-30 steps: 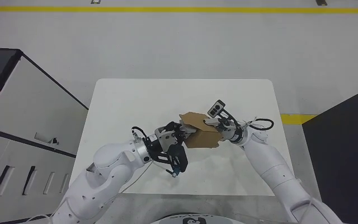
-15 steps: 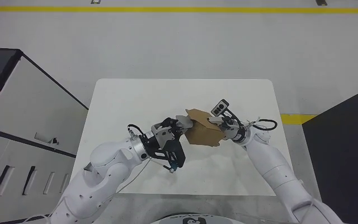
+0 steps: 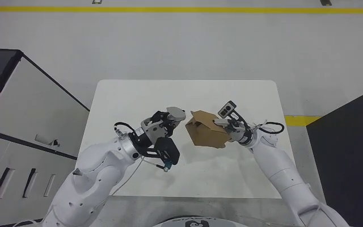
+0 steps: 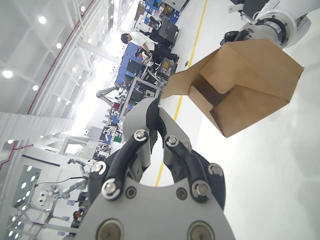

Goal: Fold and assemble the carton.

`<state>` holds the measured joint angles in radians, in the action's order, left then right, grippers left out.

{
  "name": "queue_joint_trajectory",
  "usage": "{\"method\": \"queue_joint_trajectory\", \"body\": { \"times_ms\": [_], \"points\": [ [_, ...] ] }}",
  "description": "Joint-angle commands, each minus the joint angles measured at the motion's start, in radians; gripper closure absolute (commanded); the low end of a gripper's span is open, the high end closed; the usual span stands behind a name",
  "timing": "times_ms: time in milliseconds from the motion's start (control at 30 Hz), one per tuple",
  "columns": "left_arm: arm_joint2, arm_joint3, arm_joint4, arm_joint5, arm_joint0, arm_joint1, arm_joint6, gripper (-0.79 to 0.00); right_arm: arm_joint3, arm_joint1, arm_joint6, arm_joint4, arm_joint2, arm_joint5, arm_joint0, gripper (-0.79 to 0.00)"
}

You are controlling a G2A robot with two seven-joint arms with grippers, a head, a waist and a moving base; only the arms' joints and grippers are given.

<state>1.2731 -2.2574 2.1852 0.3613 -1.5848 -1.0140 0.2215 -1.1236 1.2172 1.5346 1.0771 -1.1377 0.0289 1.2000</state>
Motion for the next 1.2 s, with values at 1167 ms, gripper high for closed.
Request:
{"method": "queue_joint_trajectory", "body": {
  "times_ms": [1167],
  "points": [
    [-0.109,-0.022,0.117,0.113,0.039,-0.004,-0.071,0.0,-0.063,-0.008,0.001,0.018,-0.043,0.035,0.04,0.0]
  ]
}}
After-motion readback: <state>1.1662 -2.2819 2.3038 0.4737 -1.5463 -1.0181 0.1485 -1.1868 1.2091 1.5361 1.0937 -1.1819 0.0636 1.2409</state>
